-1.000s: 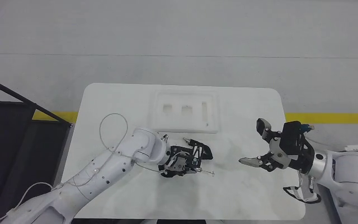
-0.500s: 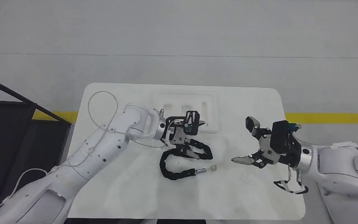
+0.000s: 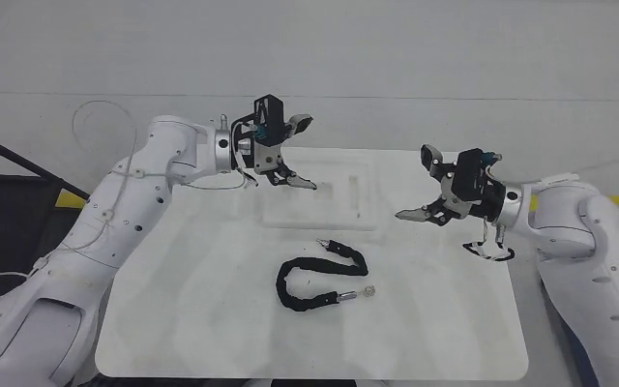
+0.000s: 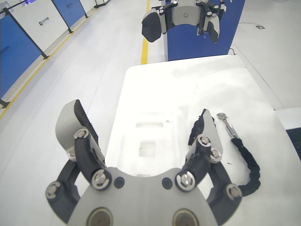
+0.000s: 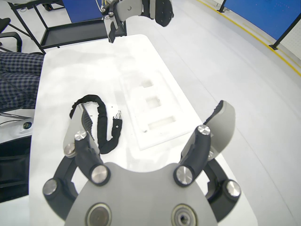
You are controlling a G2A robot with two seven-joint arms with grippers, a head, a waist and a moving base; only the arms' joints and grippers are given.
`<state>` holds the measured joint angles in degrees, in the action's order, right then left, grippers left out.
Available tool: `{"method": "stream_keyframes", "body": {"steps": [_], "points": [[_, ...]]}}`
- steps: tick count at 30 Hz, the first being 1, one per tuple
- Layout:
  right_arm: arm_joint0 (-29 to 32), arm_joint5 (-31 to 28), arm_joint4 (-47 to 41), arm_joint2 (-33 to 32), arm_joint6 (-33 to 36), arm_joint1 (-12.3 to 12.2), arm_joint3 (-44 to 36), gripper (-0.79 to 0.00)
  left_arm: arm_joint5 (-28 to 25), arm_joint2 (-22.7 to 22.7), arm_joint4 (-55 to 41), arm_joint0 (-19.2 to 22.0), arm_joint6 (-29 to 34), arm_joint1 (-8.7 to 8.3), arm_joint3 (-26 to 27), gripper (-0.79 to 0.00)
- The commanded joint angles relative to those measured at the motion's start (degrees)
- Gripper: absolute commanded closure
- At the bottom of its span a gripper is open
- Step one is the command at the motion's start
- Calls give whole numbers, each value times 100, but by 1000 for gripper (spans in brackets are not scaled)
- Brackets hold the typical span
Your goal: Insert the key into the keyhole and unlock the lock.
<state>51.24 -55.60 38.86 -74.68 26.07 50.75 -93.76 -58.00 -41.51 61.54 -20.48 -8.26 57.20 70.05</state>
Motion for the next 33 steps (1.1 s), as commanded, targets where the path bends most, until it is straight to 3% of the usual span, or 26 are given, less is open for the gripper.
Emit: {"method": "stream_keyframes", "body": {"steps": [1,8,33], "points": [[-263,-33,-32,102,-30,22,256,-785,0,56,33,116,-177,-39,-146,-785],[-762,-240,-199,320,-134,69,931,-785,0,290,109,346,-691,-162,-443,-785],[-762,-240,-199,320,-133,69,930,-785,0,302,108,351,-711,-167,-449,-785]]}}
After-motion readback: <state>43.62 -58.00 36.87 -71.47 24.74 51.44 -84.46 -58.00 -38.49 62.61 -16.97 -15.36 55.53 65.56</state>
